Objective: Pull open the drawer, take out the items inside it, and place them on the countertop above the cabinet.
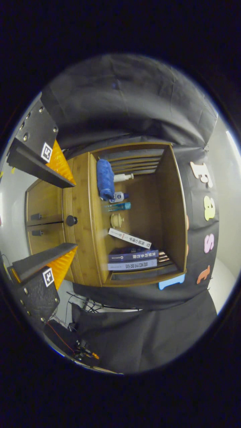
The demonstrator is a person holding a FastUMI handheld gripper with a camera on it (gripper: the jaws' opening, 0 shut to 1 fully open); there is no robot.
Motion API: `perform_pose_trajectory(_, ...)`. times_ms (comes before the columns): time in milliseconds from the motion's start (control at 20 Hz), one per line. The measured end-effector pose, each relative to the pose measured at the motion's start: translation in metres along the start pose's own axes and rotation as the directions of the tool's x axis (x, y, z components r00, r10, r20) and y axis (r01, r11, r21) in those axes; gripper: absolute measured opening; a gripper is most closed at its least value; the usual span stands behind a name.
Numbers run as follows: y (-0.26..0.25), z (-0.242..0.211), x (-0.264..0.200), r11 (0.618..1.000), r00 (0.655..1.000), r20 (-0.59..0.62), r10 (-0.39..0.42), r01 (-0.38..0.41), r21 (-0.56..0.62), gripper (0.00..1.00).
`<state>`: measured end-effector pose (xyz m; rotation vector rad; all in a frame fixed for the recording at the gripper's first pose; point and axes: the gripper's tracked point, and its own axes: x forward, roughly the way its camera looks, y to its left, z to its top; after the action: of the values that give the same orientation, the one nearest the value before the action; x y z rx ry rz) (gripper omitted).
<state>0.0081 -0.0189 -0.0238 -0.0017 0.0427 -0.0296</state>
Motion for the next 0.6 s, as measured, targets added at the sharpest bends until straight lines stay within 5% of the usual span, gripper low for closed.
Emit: perform_pose_trajectory(600, 0.017, -0.020, 0.000, 0.999, 0.999, -0.021, 0.037, -0.038, -0.039, 0.99)
